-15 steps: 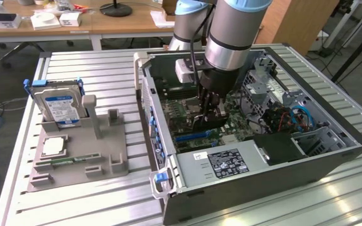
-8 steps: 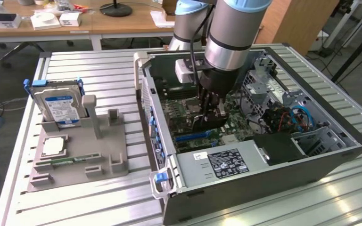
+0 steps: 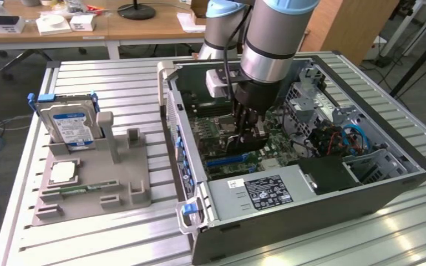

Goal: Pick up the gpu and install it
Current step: 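Insert the gpu into the slot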

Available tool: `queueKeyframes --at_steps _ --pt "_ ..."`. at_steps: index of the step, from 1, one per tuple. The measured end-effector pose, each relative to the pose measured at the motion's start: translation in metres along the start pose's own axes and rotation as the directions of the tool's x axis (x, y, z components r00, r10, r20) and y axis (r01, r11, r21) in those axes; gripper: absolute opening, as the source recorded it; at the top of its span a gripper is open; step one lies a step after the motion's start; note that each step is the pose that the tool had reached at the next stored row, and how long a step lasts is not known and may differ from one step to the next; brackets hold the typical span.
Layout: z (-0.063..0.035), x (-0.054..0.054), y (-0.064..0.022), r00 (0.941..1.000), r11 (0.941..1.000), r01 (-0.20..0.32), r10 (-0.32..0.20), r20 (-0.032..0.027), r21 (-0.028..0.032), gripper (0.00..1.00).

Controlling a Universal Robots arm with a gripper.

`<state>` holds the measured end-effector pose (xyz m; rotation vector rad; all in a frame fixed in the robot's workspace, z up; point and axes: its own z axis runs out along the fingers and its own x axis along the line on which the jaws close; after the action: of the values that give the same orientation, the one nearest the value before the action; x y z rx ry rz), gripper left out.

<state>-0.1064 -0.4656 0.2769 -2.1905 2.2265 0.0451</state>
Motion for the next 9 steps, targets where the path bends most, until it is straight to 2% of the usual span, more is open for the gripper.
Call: queueKeyframes --at_steps 9 --pt "0.0000 0.0000 0.0012 1.0000 1.0000 0.000 0.000 0.0000 0.0000 0.26"
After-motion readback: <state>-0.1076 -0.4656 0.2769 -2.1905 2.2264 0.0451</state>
